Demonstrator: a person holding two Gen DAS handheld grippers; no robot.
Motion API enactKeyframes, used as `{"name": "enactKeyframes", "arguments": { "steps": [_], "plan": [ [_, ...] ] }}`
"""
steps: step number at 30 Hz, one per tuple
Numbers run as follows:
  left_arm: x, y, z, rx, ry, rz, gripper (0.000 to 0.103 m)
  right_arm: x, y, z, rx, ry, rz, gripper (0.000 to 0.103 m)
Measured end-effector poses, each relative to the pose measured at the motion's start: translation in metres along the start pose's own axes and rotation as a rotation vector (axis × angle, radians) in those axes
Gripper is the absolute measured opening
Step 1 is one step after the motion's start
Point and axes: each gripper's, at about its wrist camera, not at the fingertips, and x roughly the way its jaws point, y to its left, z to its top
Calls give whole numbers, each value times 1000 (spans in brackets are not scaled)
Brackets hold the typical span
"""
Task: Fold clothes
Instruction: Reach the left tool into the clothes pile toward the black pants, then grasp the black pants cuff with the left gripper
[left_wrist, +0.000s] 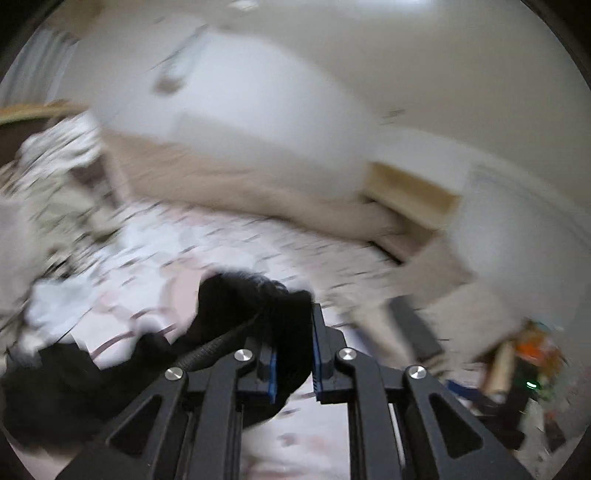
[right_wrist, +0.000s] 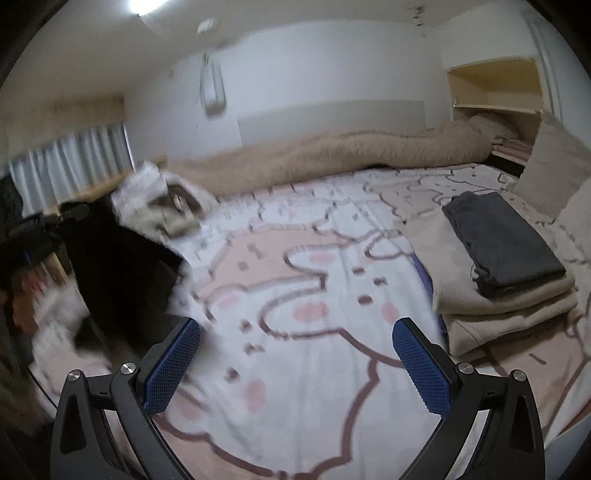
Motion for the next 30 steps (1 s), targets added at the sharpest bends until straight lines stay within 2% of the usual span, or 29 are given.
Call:
{"name": "enactKeyframes", "arguments": {
  "steps": [3,6,11,14,18,21,26,28,30],
  "plan": [
    [3,-35,-9,60,26,-42,14,-16,-4,4,13,-42,15,103],
    [4,-39,-38,37,112,-39,14,-16,-5,0,11,-26,15,103],
    [-4,-22,-112,-54,343,61,14,5,-2,-21,-1,71,22,103],
    [-24,0,-136,-155,404,145,14,23,7,-36,-29,134,19,103],
    [-49,20,-149,-237,420,223,14,51,30,-59,-104,209,41,103],
    [-57,29,-154,-265,414,243,14,71,49,-78,-172,265,50,103],
    [-63,39,-161,-271,382,257,14,101,64,-94,-152,353,81,103],
    [-69,43,-159,-274,348,271,14,114,66,-98,-109,392,100,99],
    [-80,49,-157,-288,303,289,14,128,68,-102,-51,440,125,85]
  ]
}}
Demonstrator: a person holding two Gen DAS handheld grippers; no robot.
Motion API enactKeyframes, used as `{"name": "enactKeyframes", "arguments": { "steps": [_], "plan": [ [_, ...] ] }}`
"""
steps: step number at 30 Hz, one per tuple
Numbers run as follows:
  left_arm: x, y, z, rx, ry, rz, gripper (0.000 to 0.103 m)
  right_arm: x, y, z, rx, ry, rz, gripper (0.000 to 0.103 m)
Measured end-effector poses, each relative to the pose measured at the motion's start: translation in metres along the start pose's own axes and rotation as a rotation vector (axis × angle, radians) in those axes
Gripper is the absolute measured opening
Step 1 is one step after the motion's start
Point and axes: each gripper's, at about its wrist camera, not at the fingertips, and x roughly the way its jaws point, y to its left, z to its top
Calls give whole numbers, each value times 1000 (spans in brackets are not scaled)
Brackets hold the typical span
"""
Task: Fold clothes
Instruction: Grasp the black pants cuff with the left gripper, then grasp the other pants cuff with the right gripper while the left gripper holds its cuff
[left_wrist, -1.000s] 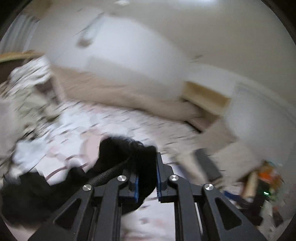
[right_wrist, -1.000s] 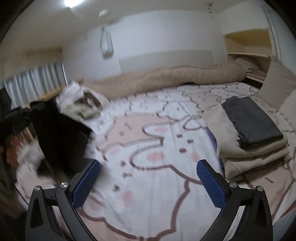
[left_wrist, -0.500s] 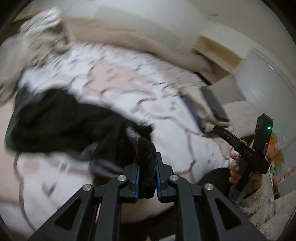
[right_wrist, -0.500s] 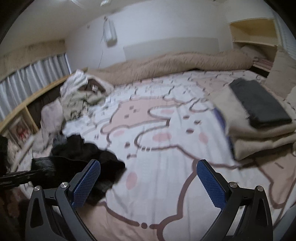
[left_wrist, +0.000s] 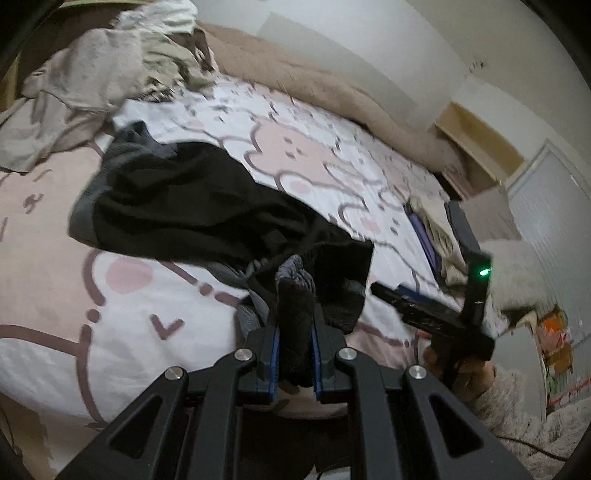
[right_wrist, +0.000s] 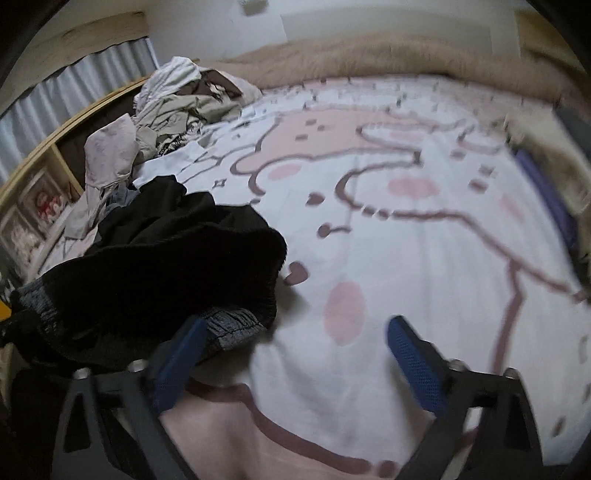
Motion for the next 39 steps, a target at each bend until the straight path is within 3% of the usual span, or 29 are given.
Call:
{"name": "enactKeyframes", "arguments": {
  "steps": [3,8,13,17,23,28,30,32,35,39],
  "plan": [
    [-12,14,3,-44,-42,15,14,18,3,0,83,54,69,79],
    [-15,31,-2,-112,-31,18,14,24,26,-8,145,75,213,78],
    [-9,38,-8,-163,0,8,14,24,41,-25,178,80,240,59],
    [-8,38,-9,-166,7,11,14,30,31,-23,307,93,344,42],
    [-8,35,-10,-139,13,29,14,42,15,-15,517,102,493,29],
    [-4,30,-10,-119,42,31,15,45,19,-12,461,131,435,10],
    [-4,24,-10,-97,49,41,27,35,27,-7,361,95,367,10],
    [-8,18,-9,-69,38,61,52,18,37,-1,228,8,269,9],
    [-16,9,-6,-8,17,71,55,1,52,7,66,-80,161,9],
    [-8,-7,-2,97,85,100,55,-4,59,12,10,-108,159,9]
  ]
}}
